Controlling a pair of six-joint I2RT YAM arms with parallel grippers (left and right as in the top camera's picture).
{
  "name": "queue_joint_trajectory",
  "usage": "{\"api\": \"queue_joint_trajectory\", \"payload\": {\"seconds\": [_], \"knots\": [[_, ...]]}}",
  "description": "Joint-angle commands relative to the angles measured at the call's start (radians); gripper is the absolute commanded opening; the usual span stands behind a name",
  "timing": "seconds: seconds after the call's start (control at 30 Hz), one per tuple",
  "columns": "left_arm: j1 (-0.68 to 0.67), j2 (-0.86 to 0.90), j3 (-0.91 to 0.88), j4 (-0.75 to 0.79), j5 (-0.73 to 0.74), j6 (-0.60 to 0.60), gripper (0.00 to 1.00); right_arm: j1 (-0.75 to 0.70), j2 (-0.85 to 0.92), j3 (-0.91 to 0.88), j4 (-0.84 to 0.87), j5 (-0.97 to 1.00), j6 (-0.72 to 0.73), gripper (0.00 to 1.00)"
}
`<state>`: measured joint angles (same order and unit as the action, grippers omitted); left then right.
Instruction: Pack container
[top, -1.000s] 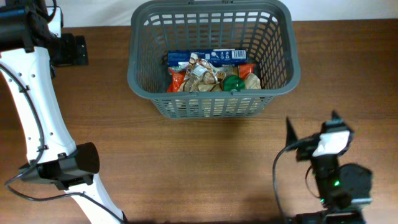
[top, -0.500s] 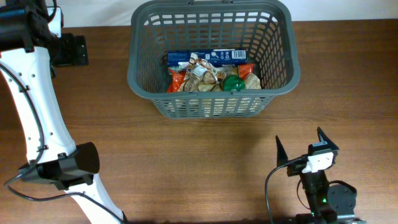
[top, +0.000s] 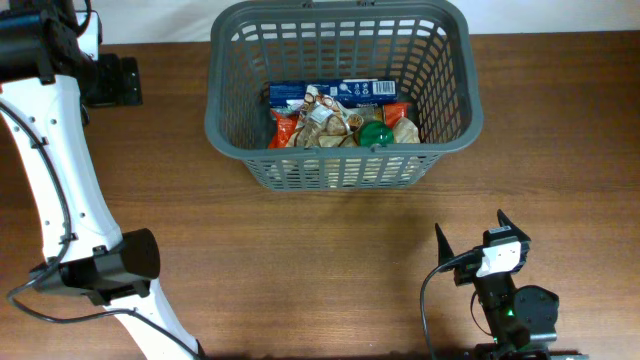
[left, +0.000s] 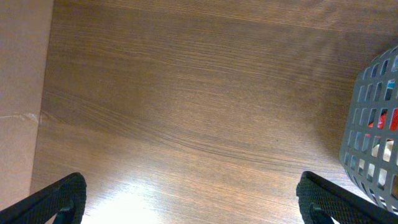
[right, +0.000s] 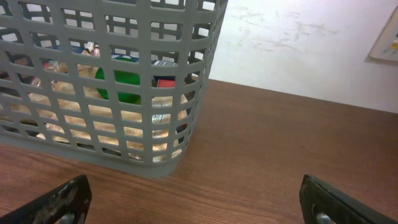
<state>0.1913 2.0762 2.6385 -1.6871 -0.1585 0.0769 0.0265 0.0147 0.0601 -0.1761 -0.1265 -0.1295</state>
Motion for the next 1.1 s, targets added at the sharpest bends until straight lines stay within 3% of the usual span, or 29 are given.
{"api": "queue_joint_trajectory", "payload": {"seconds": [0.0, 0.6, 0.67, 0.8, 0.9, 0.93, 1.03, 1.07], "knots": [[0.003, -0.016, -0.002, 0.000, -0.007, -0.014, 0.99, -0.007, -0.011, -0.008, 0.001, -0.020, 0.006, 0.99], [-0.013, -0.049, -0.015, 0.002, -0.007, -0.014, 0.99, -0.007, -0.011, -0.008, 0.001, -0.020, 0.006, 0.99], [-0.014, -0.123, -0.105, 0.014, -0.007, -0.014, 0.99, -0.007, -0.011, -0.008, 0.001, -0.020, 0.006, 0.99], [-0.026, -0.431, -0.580, 0.105, -0.007, -0.013, 0.99, -0.007, -0.011, -0.008, 0.001, -0.020, 0.006, 0.99], [-0.061, -0.661, -0.890, 0.434, -0.007, -0.013, 0.99, -0.007, -0.011, -0.008, 0.001, -0.020, 0.006, 0.99], [-0.083, -0.796, -1.044, 0.626, -0.007, -0.013, 0.99, -0.007, -0.011, -0.008, 0.001, -0.020, 0.006, 0.99], [-0.122, -1.090, -1.359, 0.998, -0.007, -0.013, 0.99, -0.007, -0.011, -0.008, 0.001, -0.020, 0.006, 0.99], [-0.126, -1.164, -1.431, 1.072, -0.007, -0.013, 0.99, -0.007, -0.011, -0.008, 0.001, -0.020, 0.006, 0.99]]}}
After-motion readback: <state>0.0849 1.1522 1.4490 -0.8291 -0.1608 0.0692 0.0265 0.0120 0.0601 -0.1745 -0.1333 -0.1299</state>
